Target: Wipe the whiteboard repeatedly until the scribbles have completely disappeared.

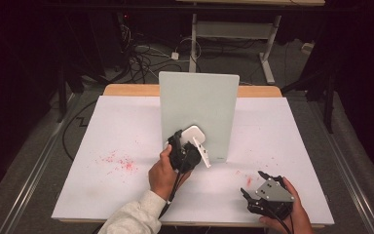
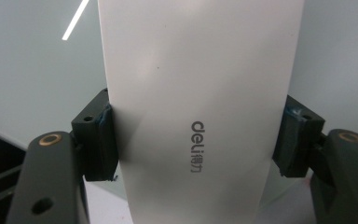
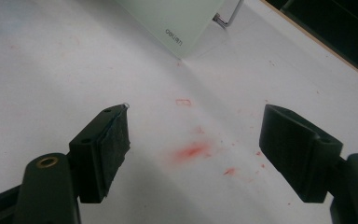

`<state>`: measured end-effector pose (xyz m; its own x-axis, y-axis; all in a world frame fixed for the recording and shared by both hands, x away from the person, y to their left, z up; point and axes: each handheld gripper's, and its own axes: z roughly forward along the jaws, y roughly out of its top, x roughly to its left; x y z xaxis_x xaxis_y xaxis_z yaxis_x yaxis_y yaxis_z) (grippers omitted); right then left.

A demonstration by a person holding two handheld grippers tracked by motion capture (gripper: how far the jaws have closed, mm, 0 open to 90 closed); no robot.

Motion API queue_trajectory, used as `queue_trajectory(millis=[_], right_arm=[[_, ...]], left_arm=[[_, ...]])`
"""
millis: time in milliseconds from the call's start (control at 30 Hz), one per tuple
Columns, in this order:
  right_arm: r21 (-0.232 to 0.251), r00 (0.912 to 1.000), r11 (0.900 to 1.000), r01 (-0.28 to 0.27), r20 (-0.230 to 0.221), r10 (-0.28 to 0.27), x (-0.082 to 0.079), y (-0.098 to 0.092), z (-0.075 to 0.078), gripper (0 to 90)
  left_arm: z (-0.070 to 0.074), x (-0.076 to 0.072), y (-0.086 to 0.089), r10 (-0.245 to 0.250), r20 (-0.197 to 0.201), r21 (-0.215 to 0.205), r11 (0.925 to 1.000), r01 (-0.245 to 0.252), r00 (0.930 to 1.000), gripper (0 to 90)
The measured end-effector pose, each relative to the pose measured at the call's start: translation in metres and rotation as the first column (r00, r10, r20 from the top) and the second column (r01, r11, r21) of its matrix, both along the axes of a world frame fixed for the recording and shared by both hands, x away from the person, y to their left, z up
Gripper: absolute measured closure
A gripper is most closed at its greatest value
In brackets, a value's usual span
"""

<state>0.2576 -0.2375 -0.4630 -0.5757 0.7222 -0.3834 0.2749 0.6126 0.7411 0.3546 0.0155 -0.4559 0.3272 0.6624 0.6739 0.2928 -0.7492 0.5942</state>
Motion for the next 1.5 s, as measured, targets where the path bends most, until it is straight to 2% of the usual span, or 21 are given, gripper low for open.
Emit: queue_trajectory(millis=[100,267,400,567,667,700,733,767,800,833,900,933,1000,1067,1133,1167,1233,1267,1333,1433,1500], right_arm=[[0.004,1.0000,1.000,0.005,-0.003,-0.005,0.000,0.001,-0.001,24.5],[-0.013,1.0000,1.000,-0.008,0.001,0.008,0.000,0.002,-0.001,24.5],[-0.013,1.0000,1.000,-0.008,0.002,0.008,0.001,0.002,-0.001,24.5],[-0.014,1.0000,1.000,-0.004,-0.006,0.004,0.000,0.004,-0.002,24.5],[-0.018,0.9999,1.000,-0.010,-0.002,0.010,0.001,0.004,-0.002,24.5],[-0.017,1.0000,1.000,-0.008,-0.002,0.008,0.001,0.004,-0.002,24.5],[-0.021,1.0000,1.000,-0.008,0.001,0.008,0.001,0.004,-0.002,24.5],[-0.019,0.9999,1.000,-0.009,-0.006,0.008,0.000,0.004,-0.002,24.5],[-0.016,0.9999,1.000,-0.007,-0.008,0.007,0.000,0.004,-0.002,24.5],[-0.019,1.0000,1.000,-0.009,-0.003,0.009,0.000,0.004,-0.002,24.5],[-0.020,1.0000,1.000,-0.010,0.000,0.010,0.001,0.004,-0.002,24.5],[-0.017,1.0000,1.000,-0.005,-0.007,0.005,0.000,0.004,-0.002,24.5],[-0.019,1.0000,1.000,-0.006,-0.007,0.006,0.000,0.004,-0.002,24.5],[-0.020,1.0000,1.000,-0.004,-0.004,0.004,0.000,0.003,-0.002,24.5],[-0.016,1.0000,1.000,-0.002,-0.005,0.002,0.000,0.003,-0.002,24.5],[-0.016,1.0000,1.000,-0.002,-0.005,0.002,0.000,0.003,-0.002,24.5],[-0.016,1.0000,1.000,-0.002,-0.005,0.002,0.000,0.003,-0.002,24.5],[-0.018,1.0000,1.000,-0.004,-0.005,0.003,0.000,0.003,-0.002,24.5],[-0.019,0.9999,1.000,-0.014,-0.001,0.014,0.001,0.003,-0.002,24.5],[-0.013,1.0000,1.000,-0.005,-0.003,0.005,0.000,0.005,-0.001,24.5],[-0.013,1.0000,1.000,-0.004,-0.002,0.004,0.000,0.005,-0.001,24.5]], left_arm=[[-0.003,0.000,0.007,0.015,-0.001,0.008,0.9999,-0.015,0.9999,28.7],[0.000,0.001,0.017,0.033,-0.006,-0.029,0.9990,-0.033,0.9994,28.7],[-0.004,-0.001,0.013,0.030,-0.006,-0.030,0.9991,-0.030,0.9995,28.7],[-0.016,-0.005,-0.005,-0.006,0.006,0.006,1.0000,0.006,1.0000,28.7],[-0.021,-0.008,-0.017,-0.039,0.018,0.065,0.9972,0.037,0.9991,28.7],[-0.023,-0.009,-0.020,-0.035,0.018,0.063,0.9974,0.034,0.9992,28.7],[-0.021,-0.010,-0.020,-0.031,0.001,0.101,0.9945,0.030,0.9995,28.7],[-0.025,-0.010,-0.023,-0.041,0.019,0.064,0.9972,0.040,0.9990,28.7],[-0.026,-0.011,-0.024,-0.049,0.016,0.067,0.9966,0.048,0.9987,28.7],[-0.021,-0.014,-0.024,-0.041,-0.034,0.162,0.9858,0.046,0.9986,28.7],[-0.027,-0.014,-0.028,-0.056,-0.022,0.138,0.9887,0.058,0.9982,28.7],[-0.027,-0.015,-0.029,-0.053,-0.021,0.163,0.9850,0.056,0.9984,28.7],[-0.026,-0.014,-0.028,-0.048,-0.025,0.153,0.9869,0.051,0.9986,28.7],[-0.024,-0.012,-0.025,-0.033,-0.008,0.124,0.9917,0.034,0.9994,28.7],[-0.022,-0.009,-0.019,-0.031,0.011,0.061,0.9977,0.030,0.9995,28.7],[-0.018,-0.007,-0.014,-0.024,0.021,0.053,0.9984,0.023,0.9995,28.7],[-0.012,-0.004,-0.005,-0.002,0.020,0.001,1.0000,0.002,0.9998,28.7],[-0.008,-0.003,-0.001,0.005,0.018,0.001,1.0000,-0.005,0.9998,28.7],[-0.002,-0.001,0.007,0.025,0.018,-0.029,0.9993,-0.025,0.9995,28.7],[0.006,0.002,0.022,0.045,0.011,-0.097,0.9944,-0.044,0.9989,28.7],[0.014,0.003,0.032,0.038,0.011,-0.153,0.9875,-0.036,0.9992,28.7]])
